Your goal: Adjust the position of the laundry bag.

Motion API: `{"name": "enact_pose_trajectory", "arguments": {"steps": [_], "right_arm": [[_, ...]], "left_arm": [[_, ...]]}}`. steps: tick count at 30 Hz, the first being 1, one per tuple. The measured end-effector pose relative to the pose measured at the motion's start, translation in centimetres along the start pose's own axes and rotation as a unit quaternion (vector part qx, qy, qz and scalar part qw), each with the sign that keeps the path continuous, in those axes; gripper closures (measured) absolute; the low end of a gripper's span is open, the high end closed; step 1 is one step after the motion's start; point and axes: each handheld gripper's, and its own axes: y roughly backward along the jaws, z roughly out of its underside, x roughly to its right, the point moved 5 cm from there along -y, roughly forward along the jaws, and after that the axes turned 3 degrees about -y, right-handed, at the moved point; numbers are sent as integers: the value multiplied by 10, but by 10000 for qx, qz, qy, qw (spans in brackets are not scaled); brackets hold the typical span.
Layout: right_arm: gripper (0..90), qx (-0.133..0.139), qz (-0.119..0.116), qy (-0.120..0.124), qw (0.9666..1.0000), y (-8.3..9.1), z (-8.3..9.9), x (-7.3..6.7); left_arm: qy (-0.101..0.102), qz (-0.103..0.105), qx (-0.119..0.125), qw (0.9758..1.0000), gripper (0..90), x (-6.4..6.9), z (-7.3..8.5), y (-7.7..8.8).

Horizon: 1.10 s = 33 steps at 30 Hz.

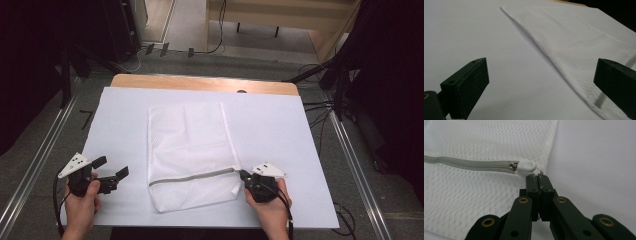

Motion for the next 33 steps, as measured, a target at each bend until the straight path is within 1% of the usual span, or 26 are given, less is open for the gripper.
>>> {"name": "enact_pose_trajectory", "arguments": {"steps": [1,2,3,4,6,7,8,9,10,11,12,14,16,18,19,20,21,23,24,26,27,28,30,31,32,33], "right_arm": [[900,0,0,0,10000,0,0,0],[900,-14,105,-48,9999,8,7,13],[900,-14,105,-48,9999,8,7,13],[900,-8,196,-134,9997,14,14,24],[900,-9,226,-170,9996,17,16,28],[900,-18,242,-260,9994,23,23,35],[900,-18,242,-260,9994,23,23,35],[900,-18,203,-231,9995,26,28,38],[900,-7,164,-227,9996,27,29,38],[900,-7,164,-227,9996,27,29,38],[900,3,139,-215,9997,28,30,38],[900,16,116,-211,9997,27,30,37],[900,69,92,-230,9997,27,29,37],[900,90,90,-232,9997,27,29,37],[900,103,91,-207,9997,26,29,38],[900,103,91,-207,9997,26,29,38],[900,92,86,-214,9997,26,29,38],[900,70,67,-200,9998,25,31,38],[900,64,42,-207,9998,24,32,38],[900,67,18,-193,9998,25,32,37],[900,72,6,-184,9998,25,32,37],[900,72,6,-184,9998,25,32,37],[900,83,-20,-166,9998,27,33,36],[900,93,-34,-146,9998,27,33,35],[900,89,-54,-130,9999,27,34,34],[900,67,-79,-133,9999,27,35,32]], "left_arm": [[0,0,0,10000,2,0,0,0],[-4,-3,6,10000,2,0,0,0],[-7,-3,1,10000,2,0,0,-1],[-22,-13,-22,10000,2,1,1,-1],[-1,5,-27,10000,2,2,1,-2],[28,-42,-16,10000,37,5,0,-5],[28,-42,-16,10000,125,5,0,-5],[154,-169,-24,9997,223,8,-1,-10],[379,-377,-139,9985,294,14,-5,-23],[379,-377,-139,9985,425,14,-5,-23],[371,-341,-231,9985,425,19,-7,-30],[309,-305,-467,9980,542,29,-10,-47],[345,-103,-700,9969,608,37,-13,-65],[467,36,-881,9950,611,43,-16,-82],[621,93,-959,9934,607,47,-19,-94],[621,93,-959,9934,601,47,-19,-94],[656,73,-1021,9926,601,49,-21,-101],[764,-22,-1177,9901,563,51,-23,-113],[753,-109,-1277,9889,517,53,-23,-119],[732,-212,-1326,9882,520,56,-25,-127],[702,-292,-1345,9880,582,57,-26,-129],[646,-360,-1415,9872,582,58,-27,-132],[554,-186,-1505,9869,769,61,-30,-142],[505,-178,-1528,9868,861,62,-32,-145],[438,-188,-1527,9871,900,63,-34,-149],[439,-201,-1514,9873,900,63,-39,-154]]}}
